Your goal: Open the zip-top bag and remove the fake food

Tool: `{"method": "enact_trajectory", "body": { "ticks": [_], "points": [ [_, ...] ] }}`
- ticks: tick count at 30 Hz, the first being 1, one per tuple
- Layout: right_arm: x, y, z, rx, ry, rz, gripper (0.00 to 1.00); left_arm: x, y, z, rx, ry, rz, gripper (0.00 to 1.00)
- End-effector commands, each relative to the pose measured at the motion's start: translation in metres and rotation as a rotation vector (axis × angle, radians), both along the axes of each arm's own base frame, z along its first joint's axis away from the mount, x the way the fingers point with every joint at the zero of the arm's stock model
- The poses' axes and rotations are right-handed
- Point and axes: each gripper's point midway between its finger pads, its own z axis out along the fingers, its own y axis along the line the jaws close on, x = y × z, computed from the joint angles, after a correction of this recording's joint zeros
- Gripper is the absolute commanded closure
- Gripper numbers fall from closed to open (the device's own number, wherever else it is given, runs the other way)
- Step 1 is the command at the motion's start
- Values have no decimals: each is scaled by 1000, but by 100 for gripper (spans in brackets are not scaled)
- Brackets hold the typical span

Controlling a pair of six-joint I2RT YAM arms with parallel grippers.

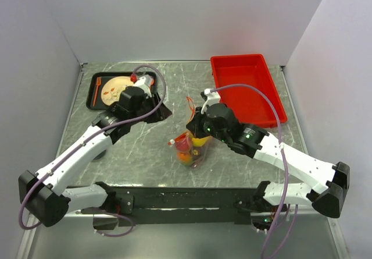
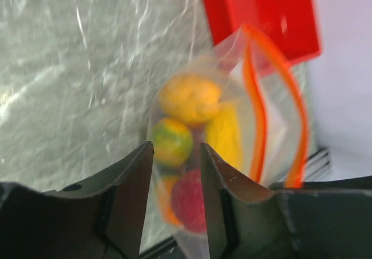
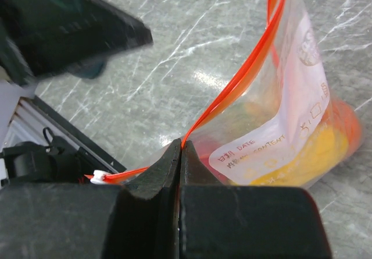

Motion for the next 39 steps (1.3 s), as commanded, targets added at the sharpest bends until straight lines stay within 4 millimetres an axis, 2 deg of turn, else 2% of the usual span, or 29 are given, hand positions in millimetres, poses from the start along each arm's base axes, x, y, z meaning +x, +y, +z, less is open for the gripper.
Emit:
{"method": "enact_trajectory", "body": {
  "ticks": [1, 5, 8, 10, 12, 18, 25, 27, 30, 31, 32, 33, 34, 35, 36, 37, 39],
  "points": [
    [8, -2, 27, 40, -54, -72, 100, -17, -13, -11, 61, 51, -150, 56],
    [6, -2, 20, 41, -45, -75, 100, -31, -32, 0, 15, 41, -286, 43],
    [4, 4, 18, 84, -48, -56, 100, -36, -40, 1, 13, 67, -355, 42],
    [3, 11, 25, 163, -68, -36, 100, -41, -39, -9, 43, 108, -383, 42],
    [2, 24, 32, 240, -76, -2, 100, -44, -38, -9, 44, 106, -391, 42],
    [14, 45, 34, 270, -69, -10, 100, -60, -31, -21, 31, 160, -390, 43],
    [16, 50, 34, 274, -57, -14, 100, -62, -13, -59, 130, 229, -330, 52],
    [15, 46, 33, 260, -55, -22, 100, -58, -10, -62, 146, 230, -305, 57],
    [14, 39, 34, 244, -61, -42, 100, -49, -5, -67, 181, 222, -255, 67],
    [14, 37, 35, 240, -62, -46, 100, -46, -4, -67, 190, 220, -240, 76],
    [14, 33, 38, 242, -71, -59, 100, -43, -2, -70, 204, 235, -215, 80],
    [12, 30, 37, 231, -71, -64, 100, -36, 8, -75, 248, 234, -156, 83],
    [11, 26, 39, 229, -76, -69, 100, -32, 11, -71, 255, 219, -131, 82],
    [11, 24, 40, 223, -82, -74, 100, -29, 15, -68, 255, 208, -96, 77],
    [10, 20, 38, 210, -79, -77, 100, -24, 20, -65, 266, 191, -57, 65],
    [9, 18, 39, 207, -83, -77, 100, -21, 19, -62, 253, 174, -48, 59],
    [8, 15, 38, 193, -82, -76, 100, -18, 19, -58, 234, 164, -33, 57]
  ]
}}
